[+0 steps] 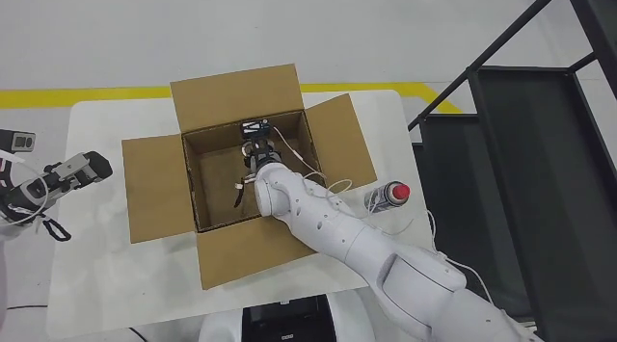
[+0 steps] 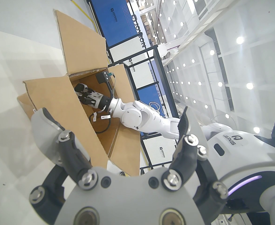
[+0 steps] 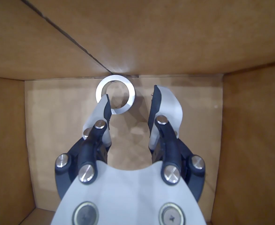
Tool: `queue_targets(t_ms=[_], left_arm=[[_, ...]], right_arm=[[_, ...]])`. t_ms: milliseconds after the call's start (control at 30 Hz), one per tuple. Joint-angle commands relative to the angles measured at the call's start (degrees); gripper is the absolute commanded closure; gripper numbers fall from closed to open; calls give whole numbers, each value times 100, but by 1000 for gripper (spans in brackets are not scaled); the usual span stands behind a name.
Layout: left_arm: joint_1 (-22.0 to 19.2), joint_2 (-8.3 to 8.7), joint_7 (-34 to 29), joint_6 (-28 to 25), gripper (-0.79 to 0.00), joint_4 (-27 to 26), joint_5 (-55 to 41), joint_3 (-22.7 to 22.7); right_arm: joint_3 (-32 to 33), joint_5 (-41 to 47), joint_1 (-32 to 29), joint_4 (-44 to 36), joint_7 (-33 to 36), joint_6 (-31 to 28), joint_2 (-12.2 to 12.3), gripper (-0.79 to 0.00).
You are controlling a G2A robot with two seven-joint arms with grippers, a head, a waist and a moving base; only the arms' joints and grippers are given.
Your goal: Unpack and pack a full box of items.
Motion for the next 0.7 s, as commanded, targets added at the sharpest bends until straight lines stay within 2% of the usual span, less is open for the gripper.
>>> queue_targets(t_ms=[0, 33, 133, 233, 500, 667], left_arm=[[0, 0, 0, 0, -785, 0, 0, 0], [0, 0, 0, 0, -785, 0, 0, 0], [0, 0, 0, 0, -785, 0, 0, 0], [0, 0, 0, 0, -785, 0, 0, 0], [0, 0, 0, 0, -785, 0, 0, 0], [0, 0, 0, 0, -785, 0, 0, 0]], right_arm=[[14, 47, 22, 119, -42, -19, -52, -425], [19, 67, 35, 181, -63, -39, -79, -391], [26, 109, 86, 340, -107, -96, -159, -372], [29, 120, 138, 472, -152, -123, -235, -320], [55, 135, 233, 785, -213, -203, -404, -135], [101, 163, 273, 969, -261, -269, -489, -108]])
